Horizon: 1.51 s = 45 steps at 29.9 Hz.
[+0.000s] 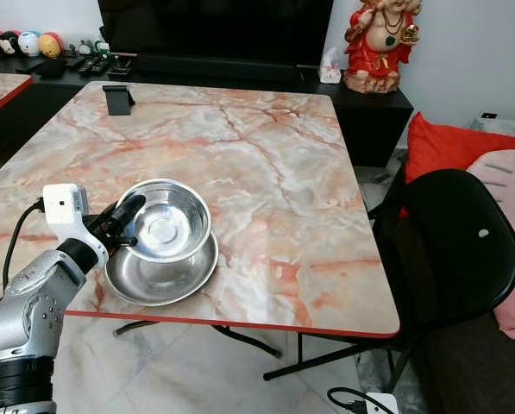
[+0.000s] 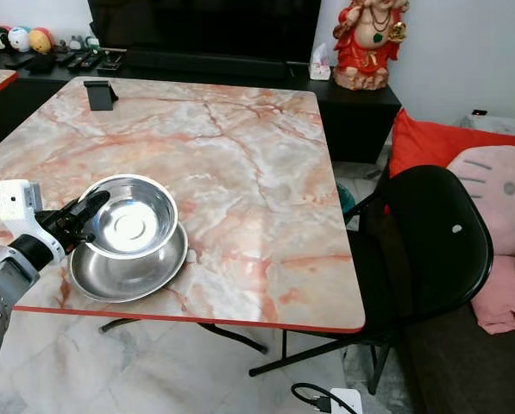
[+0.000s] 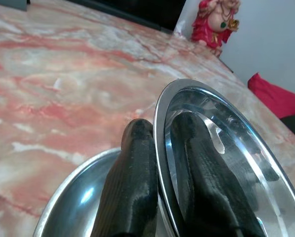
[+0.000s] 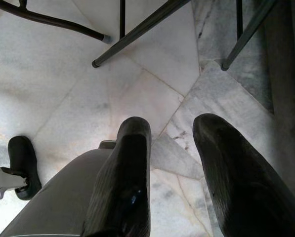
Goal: Setting the table
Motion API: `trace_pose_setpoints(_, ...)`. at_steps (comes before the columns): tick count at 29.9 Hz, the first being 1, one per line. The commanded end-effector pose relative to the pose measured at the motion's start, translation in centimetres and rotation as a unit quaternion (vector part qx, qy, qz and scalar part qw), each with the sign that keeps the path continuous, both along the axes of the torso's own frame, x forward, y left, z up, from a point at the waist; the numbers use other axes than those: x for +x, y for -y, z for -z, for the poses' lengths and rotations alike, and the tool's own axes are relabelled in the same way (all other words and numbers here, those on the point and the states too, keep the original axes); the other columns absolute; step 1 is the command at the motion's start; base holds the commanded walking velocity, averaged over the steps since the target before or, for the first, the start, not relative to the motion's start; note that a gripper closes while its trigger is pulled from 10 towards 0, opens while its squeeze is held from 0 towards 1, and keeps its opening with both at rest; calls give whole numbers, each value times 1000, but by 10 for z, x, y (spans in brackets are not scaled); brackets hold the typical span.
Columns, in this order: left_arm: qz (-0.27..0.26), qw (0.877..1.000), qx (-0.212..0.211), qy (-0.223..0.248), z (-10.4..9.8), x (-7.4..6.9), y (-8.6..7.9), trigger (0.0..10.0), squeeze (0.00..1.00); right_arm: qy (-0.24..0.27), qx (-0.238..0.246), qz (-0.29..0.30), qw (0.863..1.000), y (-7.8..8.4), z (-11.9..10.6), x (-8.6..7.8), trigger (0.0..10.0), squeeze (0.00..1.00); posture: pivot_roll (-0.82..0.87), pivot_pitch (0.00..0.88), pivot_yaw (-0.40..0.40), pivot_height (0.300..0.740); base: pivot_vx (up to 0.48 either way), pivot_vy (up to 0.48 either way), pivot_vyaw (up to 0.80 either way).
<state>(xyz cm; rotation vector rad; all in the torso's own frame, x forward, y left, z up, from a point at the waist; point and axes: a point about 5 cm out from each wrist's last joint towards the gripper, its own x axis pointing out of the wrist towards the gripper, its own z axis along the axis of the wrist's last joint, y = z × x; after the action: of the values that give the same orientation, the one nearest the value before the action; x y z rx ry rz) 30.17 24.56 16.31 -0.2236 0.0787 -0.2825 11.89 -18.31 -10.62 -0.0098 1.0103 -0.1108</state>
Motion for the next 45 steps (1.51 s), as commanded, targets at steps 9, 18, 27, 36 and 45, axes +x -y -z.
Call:
trace_pose_setpoints(9, -12, 999, 25, -34, 11, -1, -3, 10000, 0, -2, -1, -3, 1000, 1, 0, 1, 10000, 0, 16, 0, -61, 740, 0, 0, 0)
trace_pose_setpoints(18, -21, 998, 32, -51, 19, 1, -1, 10000, 0, -4, 0, -4, 1000, 2, 0, 1, 10000, 0, 14, 0, -63, 740, 0, 0, 0)
trace_pose_setpoints(27, -25, 997, 34, -66, 25, 1, 0, 10000, 0, -5, 1, -4, 1000, 2, 0, 1, 10000, 0, 14, 0, -64, 740, 0, 0, 0)
trace_pose_setpoints(36, -32, 996, 37, -73, 28, 1, -2, 10000, 0, -5, 1, -5, 1000, 2, 0, 1, 10000, 0, 14, 0, -66, 740, 0, 0, 0)
trace_pose_setpoints(45, -34, 996, 43, -73, 28, 1, -4, 10000, 0, -5, -1, -5, 1000, 3, 0, 2, 10000, 0, 14, 0, -67, 740, 0, 0, 0)
